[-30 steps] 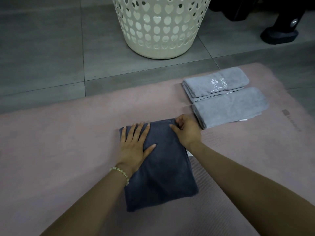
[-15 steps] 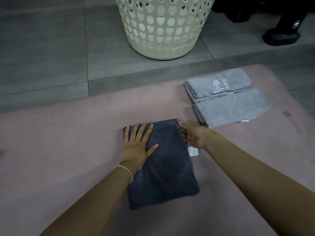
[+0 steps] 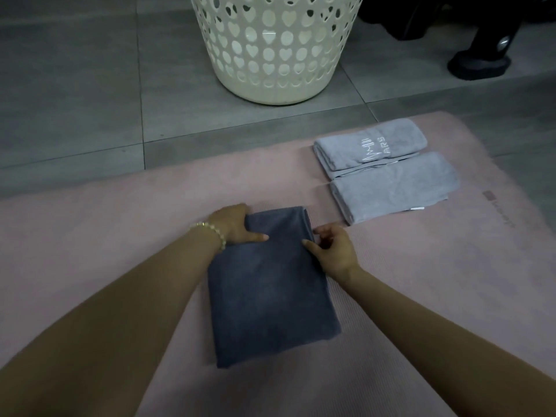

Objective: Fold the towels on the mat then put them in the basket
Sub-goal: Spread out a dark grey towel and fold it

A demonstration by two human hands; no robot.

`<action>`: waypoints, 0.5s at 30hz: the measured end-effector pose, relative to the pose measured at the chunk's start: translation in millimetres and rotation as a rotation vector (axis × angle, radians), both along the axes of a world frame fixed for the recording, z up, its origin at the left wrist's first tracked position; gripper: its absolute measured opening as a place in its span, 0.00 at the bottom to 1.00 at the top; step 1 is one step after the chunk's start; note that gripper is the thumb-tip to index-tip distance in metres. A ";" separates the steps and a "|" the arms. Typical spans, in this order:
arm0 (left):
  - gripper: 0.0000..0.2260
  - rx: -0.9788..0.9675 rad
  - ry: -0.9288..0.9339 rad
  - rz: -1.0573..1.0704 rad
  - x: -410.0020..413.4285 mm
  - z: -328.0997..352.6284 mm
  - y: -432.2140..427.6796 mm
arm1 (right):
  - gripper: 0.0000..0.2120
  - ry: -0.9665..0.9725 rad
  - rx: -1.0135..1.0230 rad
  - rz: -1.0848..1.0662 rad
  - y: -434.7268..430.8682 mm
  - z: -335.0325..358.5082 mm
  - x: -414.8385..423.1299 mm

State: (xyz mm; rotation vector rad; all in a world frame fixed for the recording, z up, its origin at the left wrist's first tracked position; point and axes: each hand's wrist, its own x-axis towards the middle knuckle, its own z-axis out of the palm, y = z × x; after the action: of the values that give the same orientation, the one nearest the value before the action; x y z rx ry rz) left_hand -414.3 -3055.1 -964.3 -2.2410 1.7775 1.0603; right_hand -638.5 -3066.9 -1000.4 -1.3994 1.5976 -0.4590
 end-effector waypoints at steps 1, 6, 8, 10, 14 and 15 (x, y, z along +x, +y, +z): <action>0.31 0.092 0.035 -0.042 0.7 9.4 -6.3 | 0.12 -0.034 0.024 -0.025 -0.8 2.6 -0.1; 0.17 0.354 0.249 -0.009 -3.9 75.0 0.4 | 0.10 -0.275 0.102 -0.019 9.2 28.2 -1.9; 0.13 0.318 0.408 0.102 1.6 101.9 22.4 | 0.13 -0.354 0.150 -0.022 20.4 41.8 -7.0; 0.13 0.239 0.590 0.232 7.3 125.1 49.8 | 0.15 -0.440 0.247 -0.030 34.8 51.3 -12.2; 0.16 -0.032 0.920 0.499 6.0 156.6 104.5 | 0.24 -0.664 0.726 -0.061 66.7 66.4 -3.2; 0.16 -0.095 0.963 0.558 5.3 160.1 116.9 | 0.26 -0.643 0.815 -0.008 74.0 70.5 1.9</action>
State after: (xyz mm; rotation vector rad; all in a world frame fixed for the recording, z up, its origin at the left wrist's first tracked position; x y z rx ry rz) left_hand -409.0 -2938.3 -804.2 -2.5579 1.3859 2.5401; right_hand -636.6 -2992.9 -930.0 -0.5391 1.0559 -0.1825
